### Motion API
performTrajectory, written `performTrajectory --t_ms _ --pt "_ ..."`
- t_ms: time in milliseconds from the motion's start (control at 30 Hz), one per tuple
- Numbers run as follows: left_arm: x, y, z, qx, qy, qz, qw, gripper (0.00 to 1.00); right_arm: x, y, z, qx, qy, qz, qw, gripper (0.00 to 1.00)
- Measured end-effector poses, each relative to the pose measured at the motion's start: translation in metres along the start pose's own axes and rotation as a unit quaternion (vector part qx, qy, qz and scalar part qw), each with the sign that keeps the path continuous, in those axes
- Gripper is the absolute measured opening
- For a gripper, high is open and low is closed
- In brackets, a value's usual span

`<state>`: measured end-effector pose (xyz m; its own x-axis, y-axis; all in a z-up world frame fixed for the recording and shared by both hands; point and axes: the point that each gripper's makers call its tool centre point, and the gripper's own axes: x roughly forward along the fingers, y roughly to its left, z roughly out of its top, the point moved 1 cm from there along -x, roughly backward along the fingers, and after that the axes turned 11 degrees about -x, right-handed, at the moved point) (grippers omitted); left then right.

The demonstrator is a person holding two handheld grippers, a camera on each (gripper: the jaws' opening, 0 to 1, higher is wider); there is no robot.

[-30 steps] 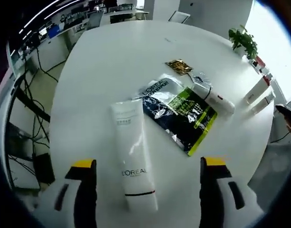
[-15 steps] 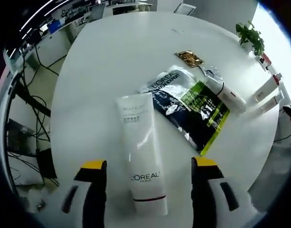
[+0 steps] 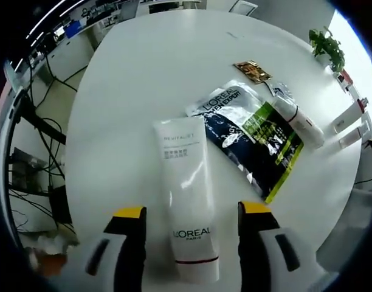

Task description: Arrange the skincare products in the storage area until every visible bottle or jar stands upright without overlapping.

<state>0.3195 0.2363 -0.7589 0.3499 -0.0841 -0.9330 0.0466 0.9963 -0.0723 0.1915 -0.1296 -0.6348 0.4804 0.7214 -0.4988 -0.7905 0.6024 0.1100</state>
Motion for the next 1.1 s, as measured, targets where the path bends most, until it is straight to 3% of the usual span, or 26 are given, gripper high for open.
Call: performTrajectory --t_ms 500,867,1100 --pt "0.002 0.002 0.006 0.008 -0.001 0.008 0.9999 0.49 0.008 0.002 -0.001 0.005 0.009 0.004 0.9999 0.95" --pt "0.004 -0.007 0.007 0.028 0.022 0.007 0.9994 0.4 0.013 0.002 0.002 0.003 0.013 0.01 0.9999 0.94" --pt "0.0 -0.009 0.005 0.042 0.014 0.003 0.999 0.4 0.018 0.005 0.003 -0.001 0.02 0.017 0.9997 0.94"
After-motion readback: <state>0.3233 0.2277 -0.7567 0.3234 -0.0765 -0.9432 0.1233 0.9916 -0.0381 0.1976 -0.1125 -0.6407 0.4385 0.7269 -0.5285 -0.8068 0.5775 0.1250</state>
